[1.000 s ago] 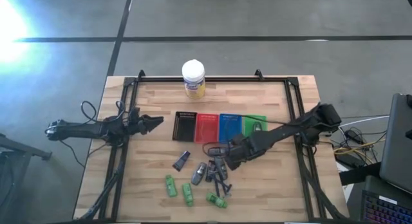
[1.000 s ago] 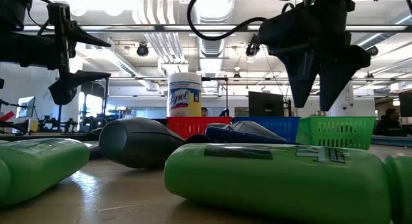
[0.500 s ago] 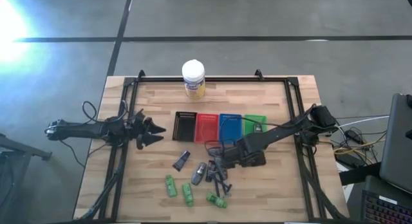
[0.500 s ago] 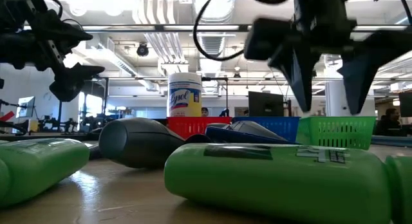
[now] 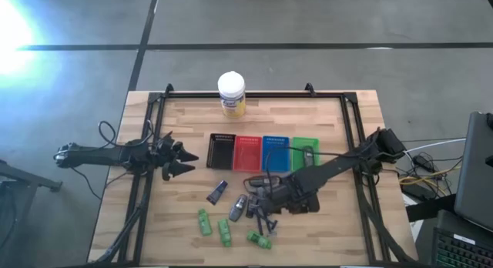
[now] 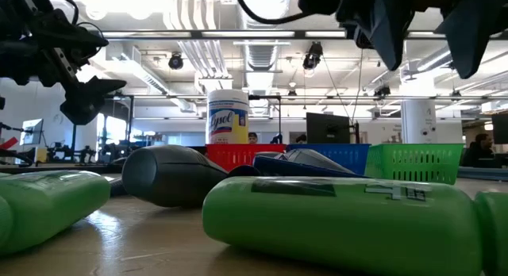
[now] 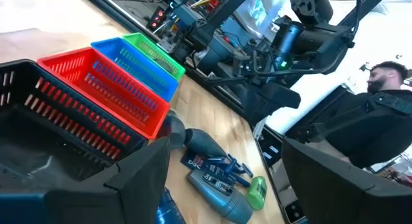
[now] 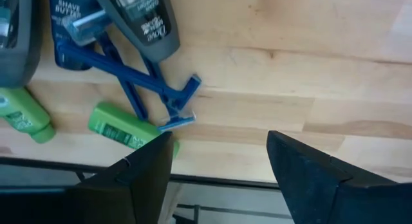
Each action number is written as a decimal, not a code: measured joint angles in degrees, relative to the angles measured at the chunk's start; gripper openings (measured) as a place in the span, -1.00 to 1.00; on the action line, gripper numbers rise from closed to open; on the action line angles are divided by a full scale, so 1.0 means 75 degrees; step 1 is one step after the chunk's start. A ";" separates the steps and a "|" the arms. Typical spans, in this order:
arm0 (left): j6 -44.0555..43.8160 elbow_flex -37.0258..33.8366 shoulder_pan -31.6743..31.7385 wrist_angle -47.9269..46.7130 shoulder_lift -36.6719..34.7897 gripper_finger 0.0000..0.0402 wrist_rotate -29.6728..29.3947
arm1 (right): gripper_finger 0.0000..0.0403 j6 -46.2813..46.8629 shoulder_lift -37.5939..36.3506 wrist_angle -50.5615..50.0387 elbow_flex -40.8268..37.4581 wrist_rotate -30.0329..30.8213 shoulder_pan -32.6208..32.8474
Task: Pick & Place Travel size toiletries
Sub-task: Put the blue shave cream into the black basket
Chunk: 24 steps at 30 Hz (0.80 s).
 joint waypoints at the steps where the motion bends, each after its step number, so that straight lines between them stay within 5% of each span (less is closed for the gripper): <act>1: 0.0000 0.0000 0.0000 0.0000 0.0000 0.51 0.0001 | 0.19 0.0003 0.0000 0.0000 0.0000 0.0000 0.0003; 15: -0.0122 0.0000 0.0000 0.0010 0.0032 0.41 0.0149 | 0.12 -0.1283 0.0070 -0.0064 -0.0341 0.0324 -0.0092; 24: -0.1047 -0.0003 0.0006 0.1094 0.0635 0.08 -0.1245 | 0.24 -0.2490 0.0070 0.0137 -0.0802 0.0502 -0.0088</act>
